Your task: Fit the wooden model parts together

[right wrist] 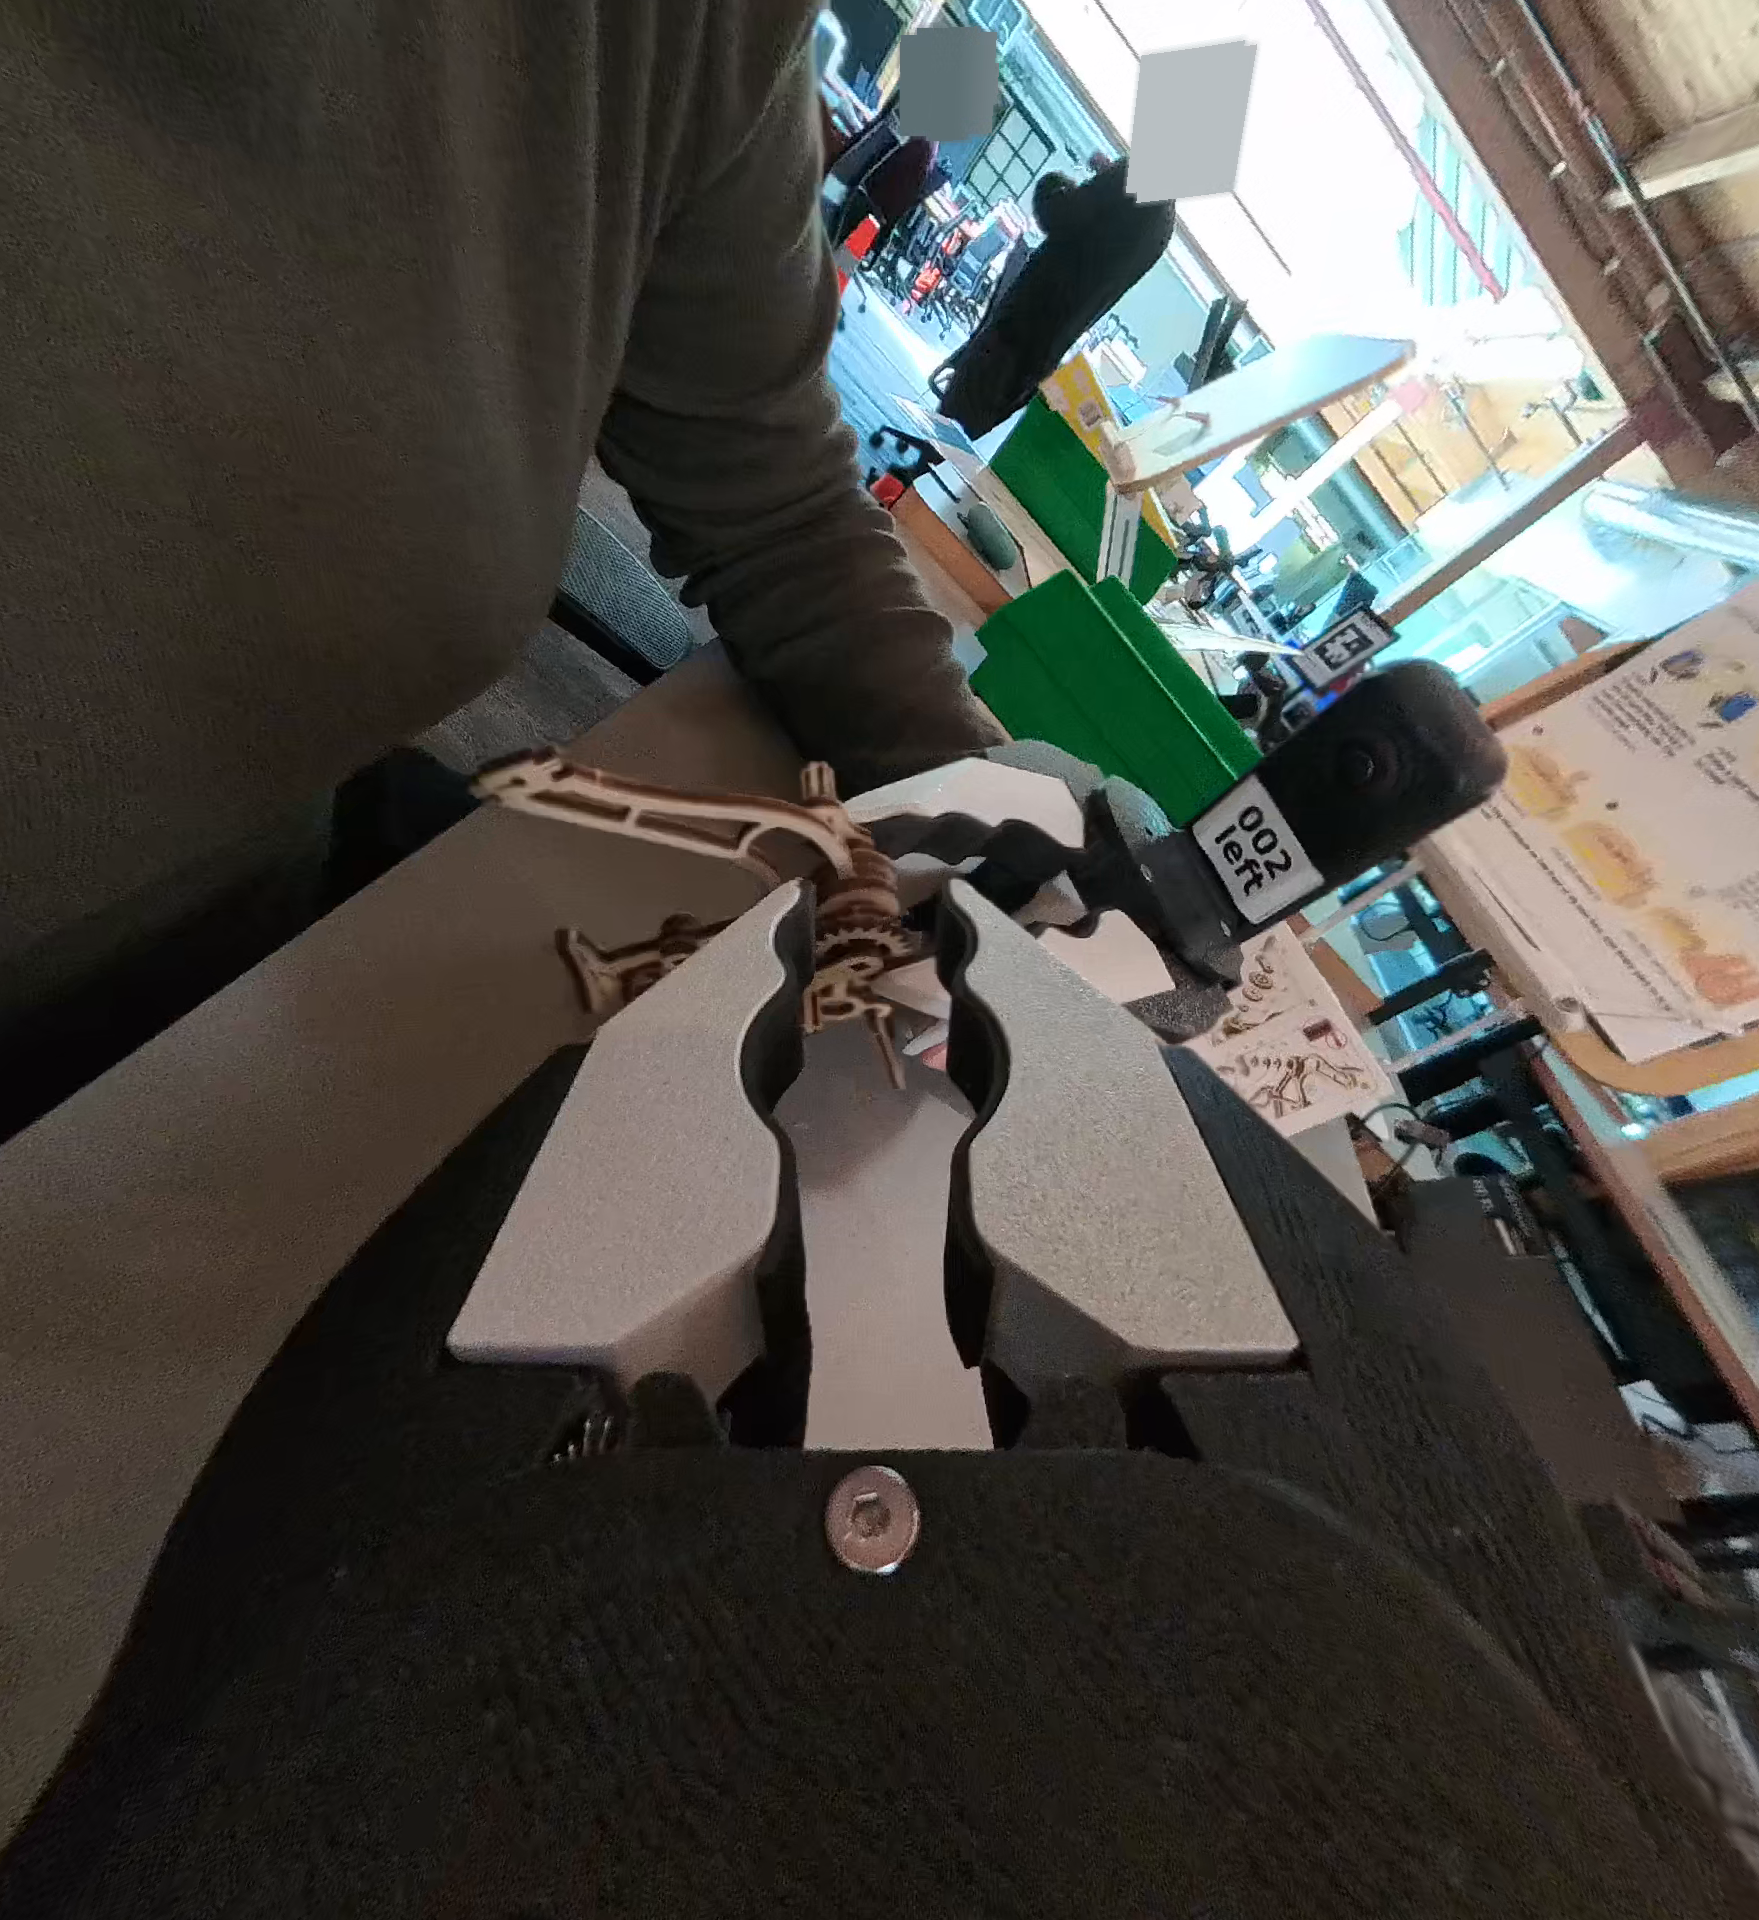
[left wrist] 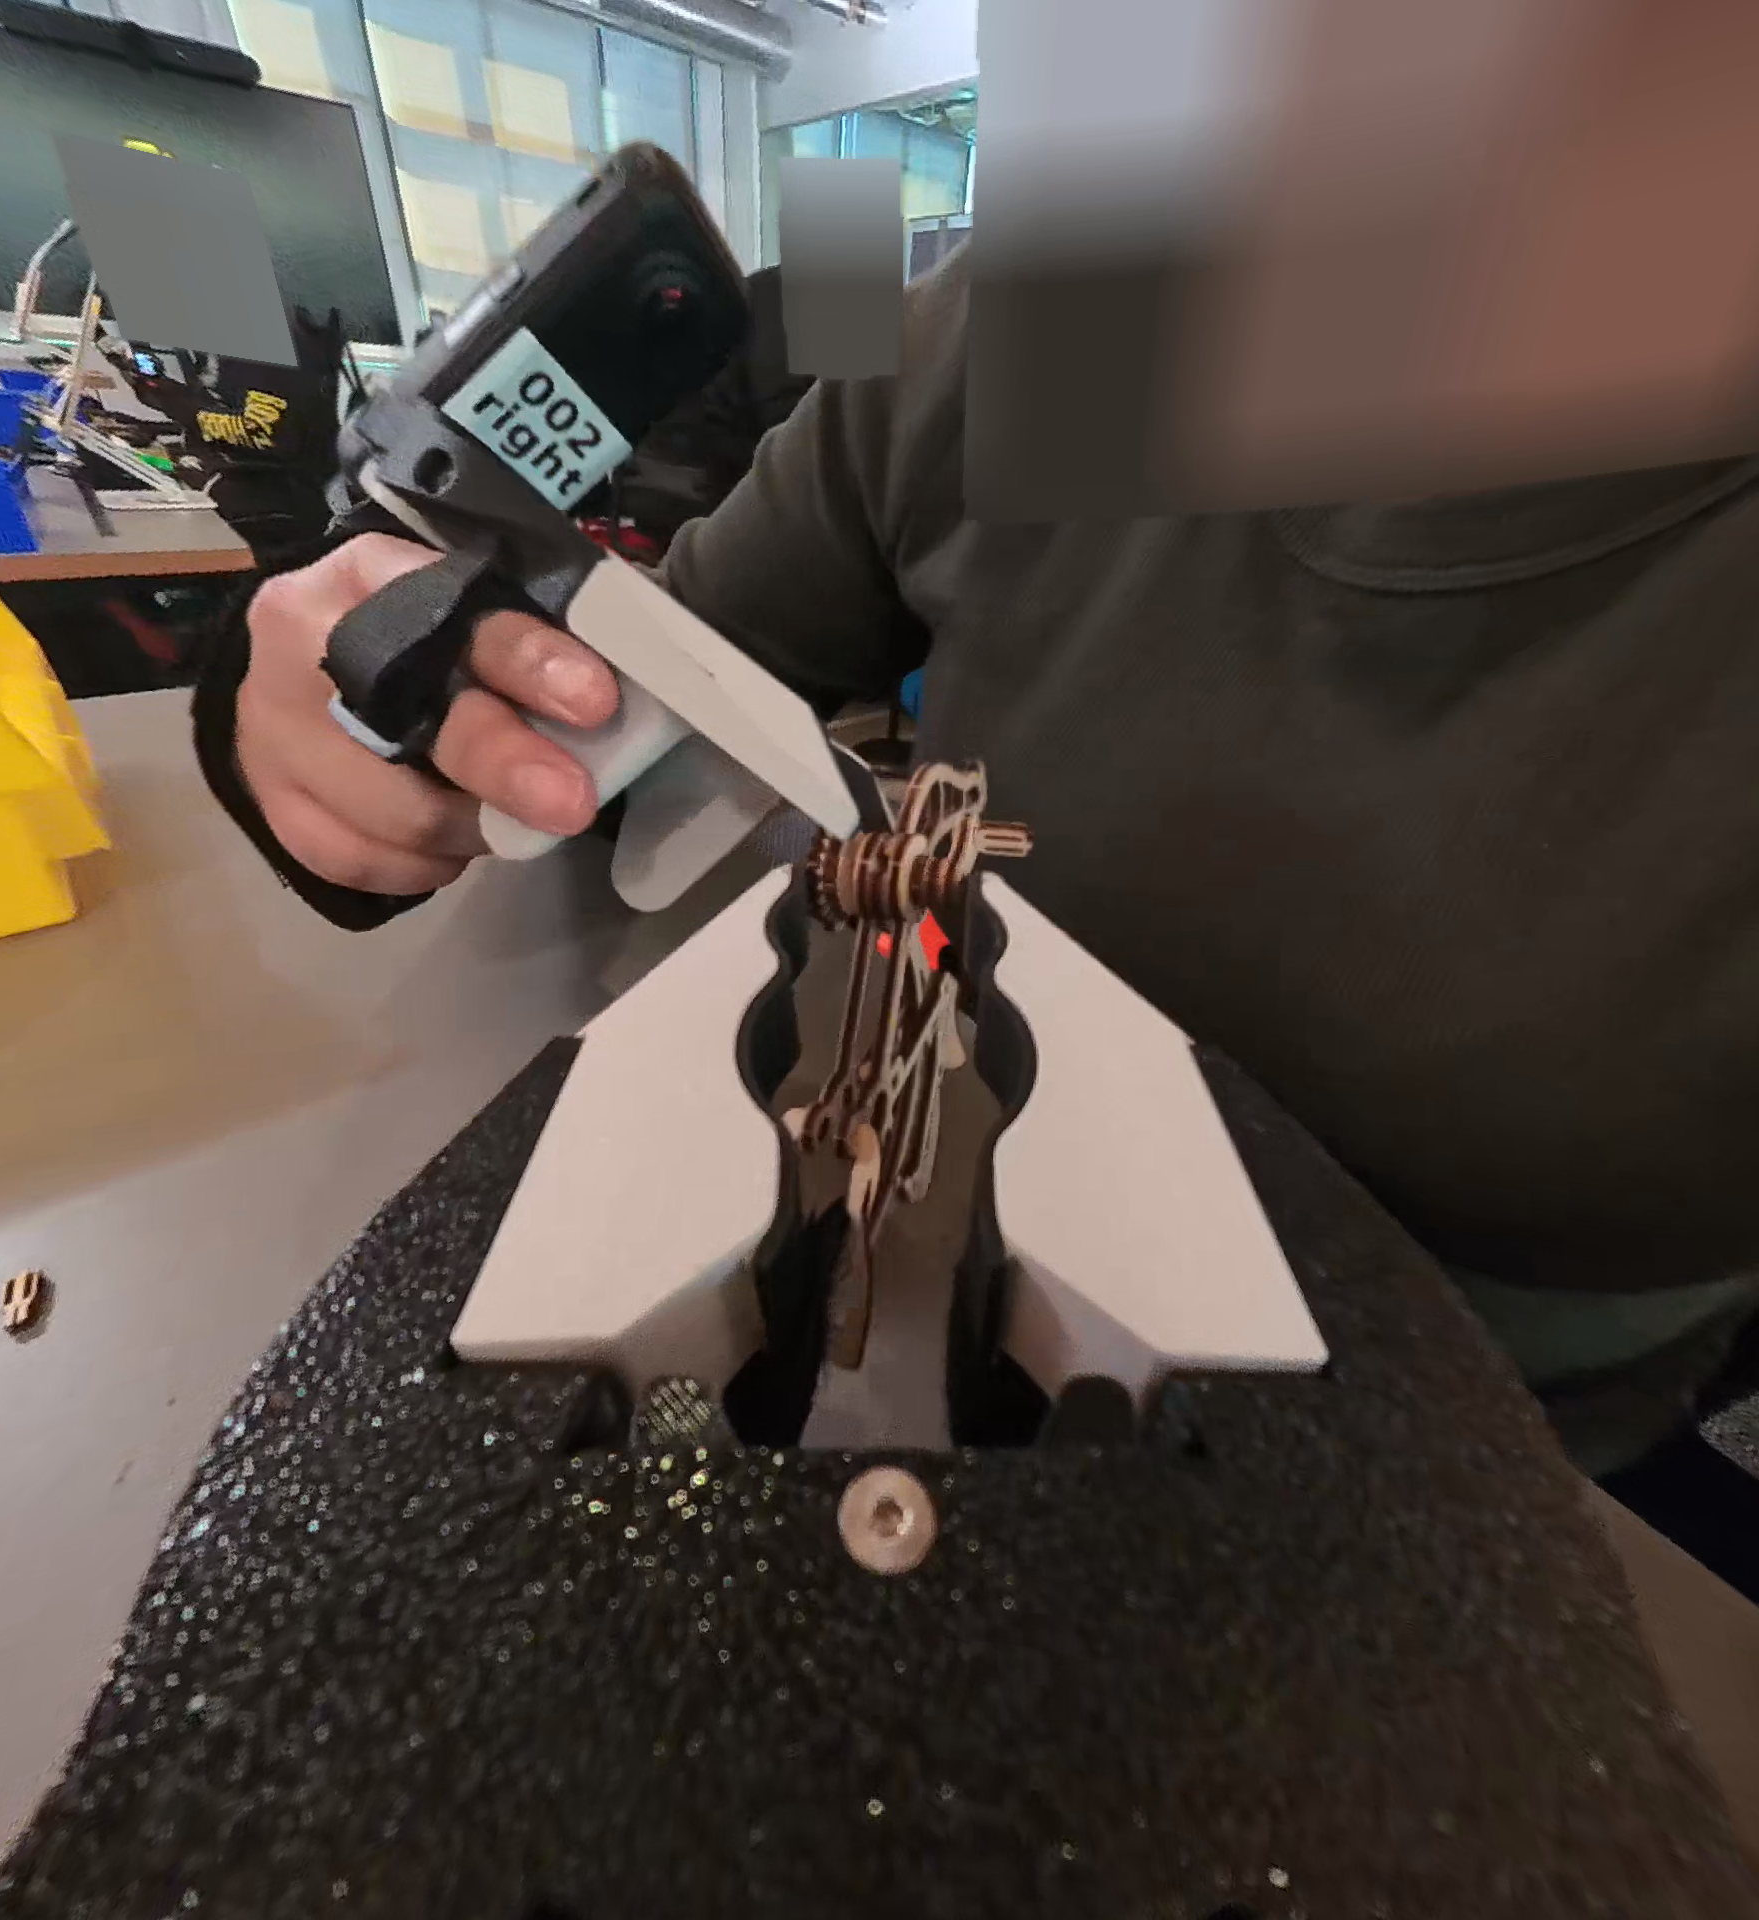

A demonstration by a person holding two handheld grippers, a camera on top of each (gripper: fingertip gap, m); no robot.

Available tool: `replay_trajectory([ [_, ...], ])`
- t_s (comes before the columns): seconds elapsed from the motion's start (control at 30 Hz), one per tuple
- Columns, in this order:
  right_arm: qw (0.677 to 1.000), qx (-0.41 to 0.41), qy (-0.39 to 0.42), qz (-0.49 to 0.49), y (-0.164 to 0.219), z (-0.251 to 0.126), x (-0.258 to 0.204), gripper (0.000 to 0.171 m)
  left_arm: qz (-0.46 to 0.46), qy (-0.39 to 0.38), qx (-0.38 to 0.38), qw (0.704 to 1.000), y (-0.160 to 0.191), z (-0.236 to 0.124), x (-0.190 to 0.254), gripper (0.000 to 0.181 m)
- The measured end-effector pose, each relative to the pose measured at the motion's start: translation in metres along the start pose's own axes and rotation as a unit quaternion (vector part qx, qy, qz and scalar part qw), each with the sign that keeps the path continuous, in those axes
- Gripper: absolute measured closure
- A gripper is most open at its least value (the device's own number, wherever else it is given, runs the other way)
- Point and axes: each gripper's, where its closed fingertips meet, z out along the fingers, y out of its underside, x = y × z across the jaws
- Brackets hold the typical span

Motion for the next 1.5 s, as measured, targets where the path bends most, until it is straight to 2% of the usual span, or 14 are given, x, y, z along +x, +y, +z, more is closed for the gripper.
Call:
replay_trajectory([
  [0.23, 1.000, -0.011, 0.005, -0.019, 0.002, 0.003, -0.002, 0.158, -0.021, 0.010, 0.013, 1.000, 0.000, -0.003, -0.003, 0.154],
  [0.37, 0.999, -0.023, 0.034, -0.017, 0.010, -0.002, 0.008, 0.159, -0.013, -0.039, 0.029, 0.999, -0.004, -0.010, -0.017, 0.152],
  [0.5, 0.994, -0.060, 0.085, -0.025, 0.029, -0.008, 0.025, 0.158, -0.011, -0.157, 0.044, 0.987, -0.010, -0.027, -0.047, 0.127],
  [0.57, 0.989, -0.094, 0.104, -0.036, 0.042, -0.013, 0.033, 0.158, -0.006, -0.214, 0.032, 0.976, -0.007, -0.037, -0.057, 0.101],
  [0.6, 0.986, -0.117, 0.111, -0.047, 0.048, -0.015, 0.036, 0.158, 0.008, -0.246, 0.018, 0.969, -0.005, -0.042, -0.060, 0.099],
  [0.73, 0.969, -0.187, 0.137, -0.090, 0.063, -0.024, 0.050, 0.158, 0.100, -0.342, -0.055, 0.933, 0.000, -0.051, -0.071, 0.114],
  [0.8, 0.960, -0.215, 0.140, -0.113, 0.067, -0.028, 0.054, 0.158, 0.131, -0.383, -0.084, 0.910, 0.003, -0.055, -0.079, 0.127],
  [0.87, 0.951, -0.238, 0.140, -0.137, 0.070, -0.029, 0.056, 0.158, 0.150, -0.402, -0.107, 0.897, 0.008, -0.055, -0.083, 0.134],
  [0.97, 0.944, -0.259, 0.135, -0.153, 0.073, -0.027, 0.055, 0.158, 0.172, -0.412, -0.095, 0.889, 0.006, -0.053, -0.085, 0.145],
  [1.13, 0.950, -0.255, 0.133, -0.121, 0.075, -0.021, 0.055, 0.158, 0.241, -0.425, -0.101, 0.867, 0.003, -0.054, -0.084, 0.164],
  [1.23, 0.958, -0.242, 0.127, -0.091, 0.075, -0.019, 0.053, 0.158, 0.279, -0.424, -0.123, 0.853, 0.005, -0.052, -0.082, 0.168],
  [1.43, 0.964, -0.230, 0.121, -0.052, 0.078, -0.018, 0.053, 0.158, 0.304, -0.424, -0.143, 0.841, 0.012, -0.051, -0.084, 0.163],
  [1.5, 0.967, -0.225, 0.112, -0.040, 0.080, -0.017, 0.050, 0.158, 0.307, -0.423, -0.144, 0.840, 0.013, -0.051, -0.083, 0.157],
])
